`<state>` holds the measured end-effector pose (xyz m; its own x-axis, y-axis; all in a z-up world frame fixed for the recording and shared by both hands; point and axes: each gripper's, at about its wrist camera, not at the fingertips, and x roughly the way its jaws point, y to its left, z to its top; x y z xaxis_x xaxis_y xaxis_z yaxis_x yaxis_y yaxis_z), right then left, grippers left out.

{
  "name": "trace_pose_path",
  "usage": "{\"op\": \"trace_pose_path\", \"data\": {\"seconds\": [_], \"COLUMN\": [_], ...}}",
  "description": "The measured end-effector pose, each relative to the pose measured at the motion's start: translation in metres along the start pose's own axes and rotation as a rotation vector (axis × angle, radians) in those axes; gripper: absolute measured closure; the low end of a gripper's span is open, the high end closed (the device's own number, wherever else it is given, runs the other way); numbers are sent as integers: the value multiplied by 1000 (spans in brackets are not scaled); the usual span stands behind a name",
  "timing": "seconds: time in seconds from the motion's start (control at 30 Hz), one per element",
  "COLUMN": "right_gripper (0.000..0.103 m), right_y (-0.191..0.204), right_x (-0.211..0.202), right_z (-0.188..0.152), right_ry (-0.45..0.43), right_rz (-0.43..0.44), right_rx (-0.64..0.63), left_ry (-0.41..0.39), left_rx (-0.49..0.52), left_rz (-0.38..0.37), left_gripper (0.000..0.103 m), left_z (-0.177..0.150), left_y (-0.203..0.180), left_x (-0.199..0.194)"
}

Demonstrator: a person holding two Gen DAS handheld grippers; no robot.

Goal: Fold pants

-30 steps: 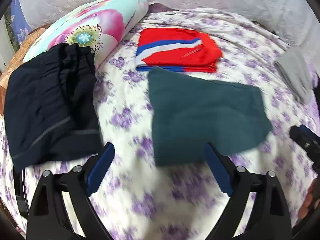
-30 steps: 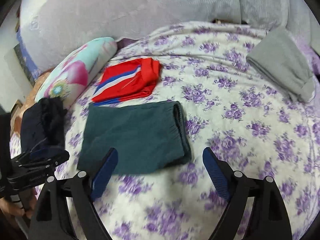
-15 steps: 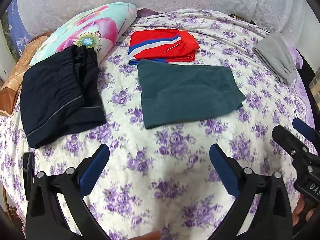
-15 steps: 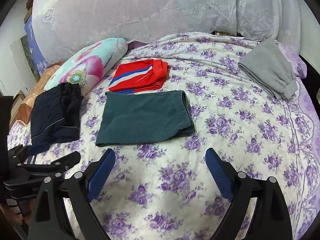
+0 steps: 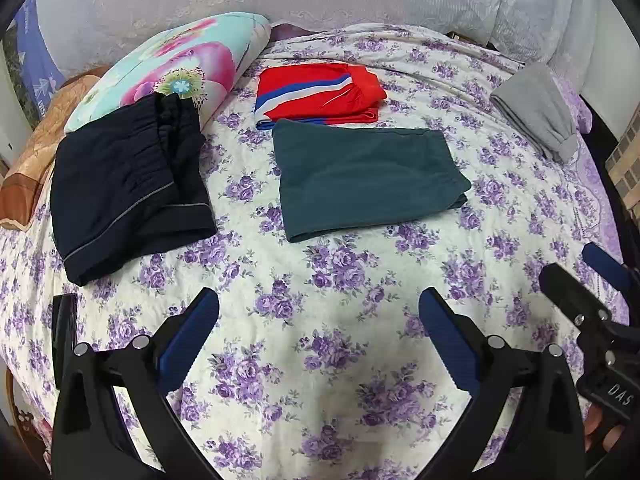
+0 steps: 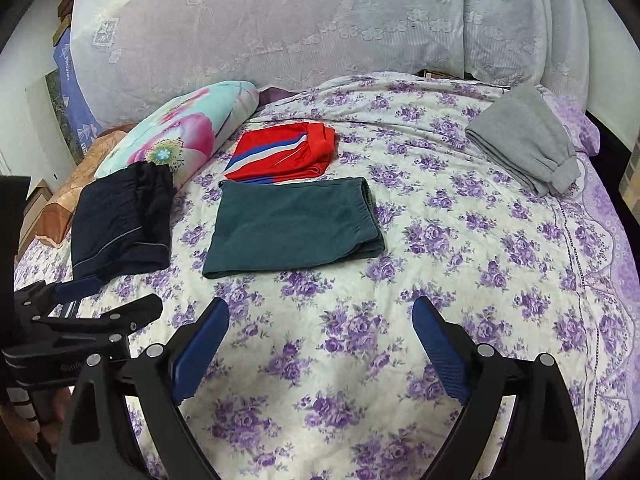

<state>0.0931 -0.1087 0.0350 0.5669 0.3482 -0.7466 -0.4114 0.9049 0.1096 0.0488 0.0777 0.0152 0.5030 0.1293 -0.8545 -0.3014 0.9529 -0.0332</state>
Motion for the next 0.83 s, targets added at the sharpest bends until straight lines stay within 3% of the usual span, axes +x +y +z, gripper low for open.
{"op": "trace_pose_path", "data": {"seconds": [0.83], "right_gripper": [10], "right_y": [7], "right_x": [-5], "right_z": [-1], "right_ry": [9], "right_rz": [11], "right_rx": [-14], "left_ry": [-39], "left_rx": [36], "left_rz": [55], "left_gripper": [5], "left_z": [-7], "left_y": [2], "left_x": [-12]}}
